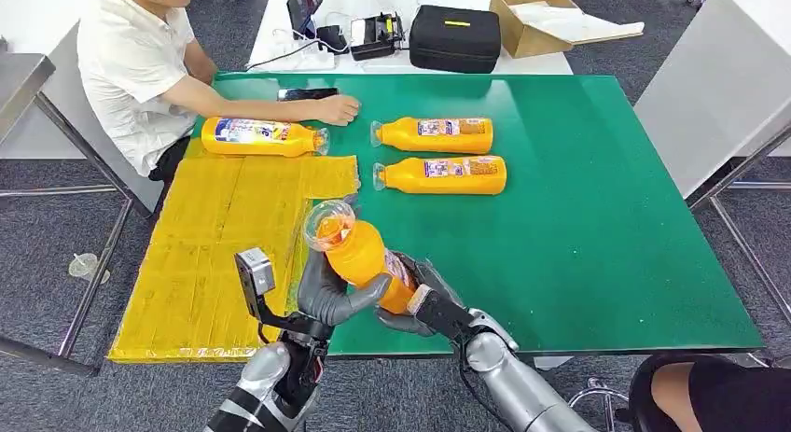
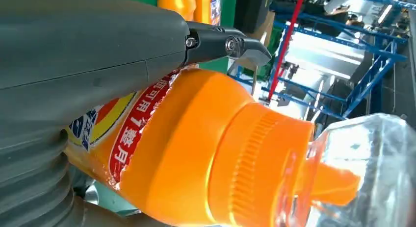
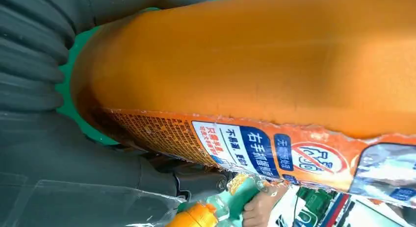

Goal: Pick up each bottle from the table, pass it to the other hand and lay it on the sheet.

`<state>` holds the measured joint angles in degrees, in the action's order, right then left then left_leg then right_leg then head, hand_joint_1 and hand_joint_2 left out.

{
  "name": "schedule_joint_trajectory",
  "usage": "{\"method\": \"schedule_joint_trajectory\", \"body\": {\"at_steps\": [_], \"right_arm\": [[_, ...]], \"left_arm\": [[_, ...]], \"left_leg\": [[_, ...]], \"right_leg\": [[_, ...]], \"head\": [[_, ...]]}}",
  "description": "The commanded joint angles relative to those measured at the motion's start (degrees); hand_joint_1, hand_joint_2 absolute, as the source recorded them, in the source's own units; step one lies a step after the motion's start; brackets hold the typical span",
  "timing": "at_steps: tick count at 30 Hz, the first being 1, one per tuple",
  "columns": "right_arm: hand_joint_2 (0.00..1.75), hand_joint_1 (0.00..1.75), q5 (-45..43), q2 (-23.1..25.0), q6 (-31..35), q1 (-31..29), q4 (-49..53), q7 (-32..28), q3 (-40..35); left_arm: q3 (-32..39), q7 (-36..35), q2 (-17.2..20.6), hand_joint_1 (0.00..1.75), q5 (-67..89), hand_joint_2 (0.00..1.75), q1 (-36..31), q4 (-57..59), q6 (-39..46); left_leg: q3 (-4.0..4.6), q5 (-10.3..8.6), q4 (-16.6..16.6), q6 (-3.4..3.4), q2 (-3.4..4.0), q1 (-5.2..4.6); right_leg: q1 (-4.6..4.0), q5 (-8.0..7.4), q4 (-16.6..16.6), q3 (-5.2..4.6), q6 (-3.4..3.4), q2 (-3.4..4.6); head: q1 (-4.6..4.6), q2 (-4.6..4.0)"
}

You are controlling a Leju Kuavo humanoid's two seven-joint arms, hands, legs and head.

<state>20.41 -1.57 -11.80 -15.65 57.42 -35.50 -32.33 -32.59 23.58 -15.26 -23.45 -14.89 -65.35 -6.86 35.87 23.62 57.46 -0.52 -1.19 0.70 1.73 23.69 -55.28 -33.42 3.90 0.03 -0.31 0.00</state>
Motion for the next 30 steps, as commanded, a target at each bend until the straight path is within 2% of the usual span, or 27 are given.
{"method": "schedule_joint_trajectory", "body": {"at_steps": [1,10,11,13,14,15,16,22,23,24,25,26,28,30], "right_arm": [[1.75,1.75,0.1,0.6,-0.5,-2.3,-2.9,0.1,-2.9],[1.75,1.75,0.1,0.6,-0.5,-2.3,-2.9,0.1,-2.9],[1.75,1.75,-1.6,-0.6,-1.8,-1.9,-1.9,1.6,-2.8],[1.75,1.75,-1.8,-1.8,-3.3,-2.1,-2.3,1.9,-3.5],[1.75,1.75,-1.6,-1.7,-3.6,-2.3,-2.7,1.9,-3.9],[1.75,1.75,-1.4,-1.6,-3.5,-2.5,-3.2,1.9,-4.1],[1.75,1.75,-1.2,-1.5,-3.5,-2.8,-3.7,1.7,-4.3],[1.75,1.73,-1.4,-0.8,-2.9,-3.6,-4.6,0.6,-4.1],[1.75,1.55,-1.2,-0.6,-2.4,-3.7,-4.2,0.8,-3.9],[1.75,1.57,-1.6,-0.3,-2.4,-3.8,-3.6,0.5,-3.6],[1.75,1.66,-2.1,-0.1,-2.8,-3.9,-3.0,0.4,-3.5],[1.75,1.61,-2.1,0.0,-3.1,-4.2,-2.6,0.7,-3.6],[1.75,1.73,-2.0,0.1,-2.7,-4.4,-2.5,0.8,-3.5],[1.75,1.75,-1.1,-0.1,-1.7,-4.4,-2.5,0.4,-3.8]], "left_arm": [[-2.9,0.0,-0.1,0.00,0.4,1.75,-1.8,3.8,0.3],[-2.9,0.0,-0.1,0.00,0.4,1.75,-1.8,3.8,0.3],[-4.4,4.1,0.7,0.00,11.6,1.75,-1.3,2.3,6.1],[-3.1,5.1,0.2,0.00,15.2,1.75,-1.8,4.2,5.9],[-2.1,3.3,-0.1,0.14,12.3,1.75,-2.0,5.0,3.5],[-1.5,2.4,-0.3,1.54,10.4,1.75,-2.3,5.9,1.7],[-0.6,0.5,-0.5,1.75,6.8,1.75,-2.5,7.0,-1.9],[0.8,-1.0,-0.1,1.75,0.7,1.75,-3.0,9.0,-7.5],[0.8,-1.2,-0.2,1.75,0.7,1.75,-3.1,9.0,-6.6],[0.8,-1.5,-0.2,1.75,0.5,1.75,-3.2,9.0,-6.4],[0.8,-2.1,-0.3,1.75,-0.5,1.75,-3.2,9.1,-7.2],[0.8,-2.9,-0.2,1.75,-2.0,1.75,-3.3,9.2,-8.6],[0.9,-4.1,0.1,1.75,-4.2,1.75,-3.4,9.5,-10.6],[1.6,-6.1,0.5,1.75,-7.5,1.75,-3.5,10.3,-12.6]], "left_leg": [[-0.30,0.13,0.0,-0.01,0.19,-0.01],[-0.16,0.06,0.0,-0.01,0.11,0.00],[-0.12,0.03,0.0,-0.01,0.09,-0.01],[-0.24,0.11,0.0,-0.03,0.15,-0.01],[-0.41,0.19,0.0,-0.03,0.18,-0.01],[-0.12,0.03,0.0,-0.02,0.07,-0.01],[-0.29,0.11,0.0,-0.02,0.16,0.00],[-0.32,0.12,0.0,-0.02,0.28,-0.01],[-0.36,0.15,0.0,-0.02,0.31,0.00],[-0.20,0.08,0.0,-0.02,0.20,-0.01],[-0.24,0.11,0.0,-0.02,0.23,-0.01],[-0.25,0.12,0.0,-0.02,0.24,-0.02],[-0.11,0.06,0.0,-0.02,0.22,-0.04],[-0.39,0.24,0.1,-0.03,0.41,-0.01]], "right_leg": [[-0.04,0.09,0.0,0.26,-0.22,0.09],[-0.03,0.03,0.0,0.14,-0.14,0.04],[-0.01,0.02,0.0,0.09,-0.12,0.03],[-0.03,0.08,0.0,0.21,-0.18,0.05],[-0.05,0.15,0.0,0.39,-0.26,0.05],[-0.02,0.02,0.0,0.10,-0.12,0.00],[-0.05,0.07,0.0,0.26,-0.21,0.06],[-0.04,0.05,0.0,0.25,-0.22,0.17],[-0.05,0.07,0.0,0.29,-0.25,0.18],[-0.02,0.03,0.0,0.15,-0.16,0.11],[-0.03,0.05,0.0,0.18,-0.20,0.13],[-0.03,0.07,0.0,0.19,-0.21,0.13],[0.01,0.01,0.0,0.04,-0.13,0.14],[-0.06,0.14,-0.1,0.30,-0.31,0.26]], "head": [[0.00,0.00],[0.00,0.00],[0.00,0.00],[0.00,0.00],[0.00,0.00],[0.00,0.00],[0.00,0.00],[-0.02,0.00],[0.00,0.00],[0.00,0.00],[0.00,0.00],[0.00,0.00],[-0.02,0.00],[0.00,0.00]]}}
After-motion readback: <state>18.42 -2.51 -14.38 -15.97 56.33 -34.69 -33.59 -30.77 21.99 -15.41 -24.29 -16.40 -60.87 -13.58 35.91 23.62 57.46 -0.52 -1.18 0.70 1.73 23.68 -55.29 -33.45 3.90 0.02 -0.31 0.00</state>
